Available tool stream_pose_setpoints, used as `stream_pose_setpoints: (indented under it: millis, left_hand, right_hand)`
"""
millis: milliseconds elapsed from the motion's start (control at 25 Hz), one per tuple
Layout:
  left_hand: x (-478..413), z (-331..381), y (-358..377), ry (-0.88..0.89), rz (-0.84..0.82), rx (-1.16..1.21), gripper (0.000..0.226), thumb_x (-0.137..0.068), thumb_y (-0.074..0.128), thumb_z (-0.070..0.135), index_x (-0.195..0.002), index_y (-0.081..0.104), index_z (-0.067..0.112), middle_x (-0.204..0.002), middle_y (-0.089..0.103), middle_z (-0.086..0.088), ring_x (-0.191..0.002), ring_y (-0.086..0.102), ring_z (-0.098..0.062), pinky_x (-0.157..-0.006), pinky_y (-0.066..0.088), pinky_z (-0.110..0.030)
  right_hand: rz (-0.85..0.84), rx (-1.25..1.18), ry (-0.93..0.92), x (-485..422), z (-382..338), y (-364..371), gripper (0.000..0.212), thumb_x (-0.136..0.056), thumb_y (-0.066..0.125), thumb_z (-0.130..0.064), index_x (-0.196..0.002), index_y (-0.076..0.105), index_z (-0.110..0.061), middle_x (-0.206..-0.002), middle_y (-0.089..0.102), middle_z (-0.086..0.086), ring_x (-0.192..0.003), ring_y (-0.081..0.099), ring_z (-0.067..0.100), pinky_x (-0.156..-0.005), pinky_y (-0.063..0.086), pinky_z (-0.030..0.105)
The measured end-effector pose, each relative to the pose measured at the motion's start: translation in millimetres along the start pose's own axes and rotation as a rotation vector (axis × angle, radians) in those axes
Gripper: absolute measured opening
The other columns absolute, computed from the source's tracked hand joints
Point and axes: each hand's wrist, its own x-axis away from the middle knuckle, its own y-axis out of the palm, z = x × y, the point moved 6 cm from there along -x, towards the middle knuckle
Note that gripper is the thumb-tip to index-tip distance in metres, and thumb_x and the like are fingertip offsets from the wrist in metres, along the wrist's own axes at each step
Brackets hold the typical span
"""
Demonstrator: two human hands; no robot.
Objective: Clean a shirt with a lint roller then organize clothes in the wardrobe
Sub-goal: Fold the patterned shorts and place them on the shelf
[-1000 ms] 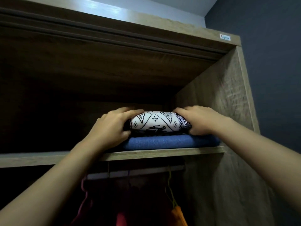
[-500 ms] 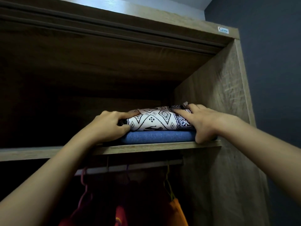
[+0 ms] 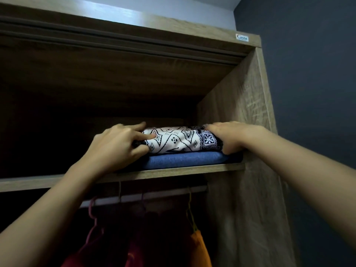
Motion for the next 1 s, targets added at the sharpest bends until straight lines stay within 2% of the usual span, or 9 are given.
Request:
stream_pose_setpoints:
  millis: [120, 240, 320, 440, 600, 680, 840, 920, 1000]
  left_hand:
    - [4, 4, -3, 0.015, -0.148, 0.064, 0.049, -0.075, 0.038, 0.063, -0.123, 0.046, 0.059, -0.144, 0.036, 0.028, -0.126, 0.047, -0.018, -0.092, 0.046, -0.043]
    - [-2, 8, -3, -0.034, -0.169, 0.102, 0.055, -0.077, 0.023, 0.073, -0.124, 0.044, 0.054, -0.137, 0.05, 0.012, -0.121, 0.05, -0.021, -0.094, 0.042, -0.044]
    - [-17, 18, -1, -0.019, -0.142, 0.053, 0.055, -0.086, 0.018, 0.069, -0.126, 0.046, 0.042, -0.134, 0.05, 0.004, -0.12, 0.049, -0.023, -0.094, 0.041, -0.043]
    - [-32, 31, 13, -0.058, -0.228, -0.003, 0.059, -0.092, 0.016, 0.062, -0.131, 0.047, 0.03, -0.138, 0.049, -0.008, -0.123, 0.047, -0.03, -0.101, 0.038, -0.043]
    - [-29, 29, 23, -0.152, -0.261, -0.047, 0.063, -0.093, 0.013, 0.062, -0.125, 0.055, 0.027, -0.133, 0.053, -0.014, -0.119, 0.05, -0.034, -0.093, 0.037, -0.043]
    - [-23, 25, 16, -0.149, -0.163, 0.074, 0.062, -0.096, 0.012, 0.057, -0.127, 0.054, 0.024, -0.134, 0.053, -0.016, -0.121, 0.049, -0.035, -0.095, 0.036, -0.043]
    - [17, 8, -18, -0.14, 0.368, 0.35, 0.058, -0.098, 0.021, 0.05, -0.122, 0.057, 0.012, -0.127, 0.059, -0.018, -0.118, 0.052, -0.036, -0.094, 0.04, -0.042]
    - [51, 12, -12, -0.061, 0.452, 0.379, 0.061, -0.093, 0.023, 0.048, -0.133, 0.051, 0.011, -0.135, 0.054, -0.013, -0.127, 0.048, -0.028, -0.102, 0.037, -0.036]
    - [90, 22, 1, 0.014, 0.459, 0.354, 0.061, -0.091, 0.027, 0.044, -0.14, 0.042, 0.011, -0.143, 0.042, -0.001, -0.134, 0.038, -0.015, -0.11, 0.025, -0.023]
  right_hand:
    - [-0.014, -0.04, 0.006, 7, 1, 5, 0.081, -0.073, 0.062, -0.024, -0.143, 0.021, -0.019, -0.143, 0.04, 0.005, -0.13, 0.042, 0.024, -0.107, 0.033, 0.034]
    - [-0.024, -0.043, 0.01, 12, -1, 5, 0.096, -0.07, 0.061, -0.028, -0.147, 0.003, -0.027, -0.149, 0.031, 0.004, -0.135, 0.034, 0.023, -0.112, 0.023, 0.038]
    - [-0.03, -0.026, 0.015, 11, -3, 3, 0.092, -0.071, 0.06, -0.028, -0.147, 0.008, -0.03, -0.148, 0.03, 0.003, -0.136, 0.032, 0.023, -0.113, 0.021, 0.04]
    - [-0.004, -0.029, 0.002, 12, -5, 4, 0.08, -0.072, 0.06, -0.028, -0.143, 0.023, -0.023, -0.148, 0.03, 0.002, -0.137, 0.029, 0.021, -0.115, 0.016, 0.045]
    - [-0.028, -0.084, -0.005, 13, -3, 7, 0.085, -0.072, 0.061, -0.025, -0.145, 0.017, -0.021, -0.151, 0.027, 0.004, -0.139, 0.028, 0.019, -0.115, 0.018, 0.04]
    - [0.004, -0.117, -0.003, 16, -2, 4, 0.095, -0.073, 0.062, -0.021, -0.149, 0.005, -0.018, -0.156, 0.015, 0.007, -0.142, 0.021, 0.023, -0.116, 0.02, 0.036]
    - [0.195, -0.16, 0.07, 50, -2, 3, 0.099, -0.075, 0.058, -0.018, -0.147, -0.01, -0.011, -0.158, -0.007, 0.01, -0.145, 0.006, 0.023, -0.118, 0.013, 0.036]
    - [0.266, -0.18, 0.071, 74, -16, 15, 0.095, -0.076, 0.055, -0.022, -0.147, -0.008, -0.012, -0.158, -0.005, 0.007, -0.146, 0.006, 0.021, -0.119, 0.011, 0.037]
    - [0.376, -0.238, 0.028, 94, -43, 31, 0.082, -0.081, 0.042, -0.033, -0.148, -0.001, -0.012, -0.158, 0.002, 0.006, -0.145, 0.01, 0.02, -0.117, 0.01, 0.036]
